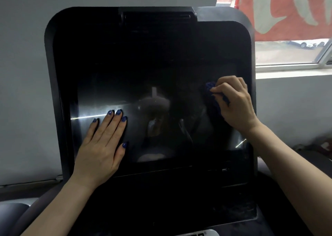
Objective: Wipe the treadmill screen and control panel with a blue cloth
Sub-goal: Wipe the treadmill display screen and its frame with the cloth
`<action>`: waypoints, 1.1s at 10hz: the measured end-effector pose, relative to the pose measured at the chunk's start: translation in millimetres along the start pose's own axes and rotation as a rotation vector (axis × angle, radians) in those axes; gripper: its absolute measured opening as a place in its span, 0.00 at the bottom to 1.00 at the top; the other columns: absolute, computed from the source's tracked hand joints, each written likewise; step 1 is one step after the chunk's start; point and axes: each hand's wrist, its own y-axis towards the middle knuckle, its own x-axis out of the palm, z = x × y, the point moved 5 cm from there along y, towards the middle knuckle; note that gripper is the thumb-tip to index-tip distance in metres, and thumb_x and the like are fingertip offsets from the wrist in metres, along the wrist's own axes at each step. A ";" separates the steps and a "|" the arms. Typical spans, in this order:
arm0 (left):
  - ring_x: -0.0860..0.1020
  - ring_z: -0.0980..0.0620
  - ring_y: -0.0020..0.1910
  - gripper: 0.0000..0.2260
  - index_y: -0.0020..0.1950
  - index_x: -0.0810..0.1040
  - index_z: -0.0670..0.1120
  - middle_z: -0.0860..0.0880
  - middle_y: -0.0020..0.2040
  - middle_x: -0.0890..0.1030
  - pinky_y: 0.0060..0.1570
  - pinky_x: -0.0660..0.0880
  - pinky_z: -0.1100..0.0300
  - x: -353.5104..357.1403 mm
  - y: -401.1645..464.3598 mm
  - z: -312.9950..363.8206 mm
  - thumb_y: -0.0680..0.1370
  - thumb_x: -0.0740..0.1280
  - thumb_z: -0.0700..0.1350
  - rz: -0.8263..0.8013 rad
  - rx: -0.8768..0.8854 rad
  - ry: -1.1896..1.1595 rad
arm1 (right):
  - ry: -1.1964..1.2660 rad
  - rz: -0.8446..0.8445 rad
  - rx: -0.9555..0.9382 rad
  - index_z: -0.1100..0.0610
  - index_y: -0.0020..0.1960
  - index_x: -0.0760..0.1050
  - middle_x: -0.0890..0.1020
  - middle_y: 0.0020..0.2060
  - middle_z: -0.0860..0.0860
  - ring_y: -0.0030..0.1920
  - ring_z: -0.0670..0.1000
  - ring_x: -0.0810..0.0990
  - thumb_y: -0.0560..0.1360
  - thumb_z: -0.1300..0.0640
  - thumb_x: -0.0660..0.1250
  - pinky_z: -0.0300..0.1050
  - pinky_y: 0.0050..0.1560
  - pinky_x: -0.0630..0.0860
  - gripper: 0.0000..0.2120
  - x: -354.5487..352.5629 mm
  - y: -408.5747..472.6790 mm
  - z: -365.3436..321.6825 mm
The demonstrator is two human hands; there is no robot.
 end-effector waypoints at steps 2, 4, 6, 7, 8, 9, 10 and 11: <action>0.58 0.44 0.80 0.26 0.78 0.62 0.39 0.41 0.80 0.60 0.77 0.57 0.41 1.6 0.1 0.4 0.82 0.55 0.48 -0.014 0.001 -0.009 | 0.000 -0.030 -0.026 0.63 0.48 0.80 0.79 0.50 0.56 0.50 0.58 0.75 0.78 0.61 0.65 0.52 0.53 0.70 0.07 -1.1 -11.1 -2.8; 0.58 0.44 0.80 0.26 0.78 0.62 0.38 0.41 0.80 0.60 0.76 0.58 0.39 1.4 0.5 0.1 0.82 0.55 0.48 -0.015 0.004 -0.004 | -0.028 0.021 0.047 0.63 0.48 0.80 0.79 0.49 0.57 0.48 0.60 0.75 0.76 0.65 0.66 0.54 0.53 0.71 0.04 -13.4 -3.5 18.9; 0.57 0.44 0.80 0.27 0.79 0.61 0.38 0.41 0.80 0.59 0.77 0.56 0.41 2.5 -0.2 -0.4 0.82 0.54 0.49 -0.025 0.001 -0.004 | -0.080 -0.015 -0.027 0.63 0.47 0.80 0.80 0.48 0.58 0.49 0.59 0.76 0.77 0.63 0.64 0.47 0.58 0.65 0.06 -21.6 -15.0 24.0; 0.57 0.44 0.80 0.27 0.79 0.61 0.38 0.41 0.80 0.59 0.77 0.56 0.41 2.7 -0.5 -0.6 0.82 0.54 0.49 -0.021 0.004 -0.001 | -0.115 0.000 0.015 0.63 0.47 0.79 0.80 0.48 0.58 0.49 0.61 0.76 0.75 0.65 0.66 0.45 0.58 0.63 0.04 -24.1 0.4 34.4; 0.57 0.44 0.80 0.26 0.79 0.62 0.38 0.41 0.80 0.60 0.77 0.56 0.40 2.8 -0.4 -0.3 0.82 0.54 0.49 -0.014 0.003 -0.007 | -0.113 0.022 0.038 0.64 0.46 0.78 0.79 0.48 0.59 0.48 0.60 0.75 0.75 0.68 0.66 0.43 0.57 0.63 0.02 -21.8 2.5 34.5; 0.57 0.44 0.80 0.26 0.78 0.62 0.38 0.41 0.80 0.60 0.77 0.56 0.40 2.3 -0.1 0.4 0.82 0.54 0.48 -0.006 0.005 -0.010 | -0.115 0.034 0.045 0.65 0.45 0.78 0.79 0.47 0.59 0.47 0.60 0.75 0.75 0.68 0.66 0.43 0.55 0.65 0.02 -22.0 -7.8 32.5; 0.58 0.44 0.80 0.26 0.78 0.62 0.38 0.41 0.80 0.60 0.78 0.55 0.41 1.6 0.4 1.1 0.82 0.54 0.48 0.000 0.007 -0.009 | -0.110 0.043 0.053 0.65 0.44 0.78 0.79 0.47 0.59 0.47 0.58 0.75 0.76 0.67 0.66 0.46 0.55 0.67 0.04 -22.1 -22.2 29.0; 0.57 0.44 0.80 0.27 0.78 0.61 0.37 0.41 0.80 0.60 0.78 0.53 0.43 0.6 0.8 1.5 0.82 0.54 0.48 -0.004 0.002 -0.013 | -0.110 0.050 0.075 0.65 0.44 0.79 0.79 0.47 0.59 0.48 0.56 0.74 0.76 0.68 0.66 0.50 0.57 0.69 0.04 -21.5 -38.4 24.5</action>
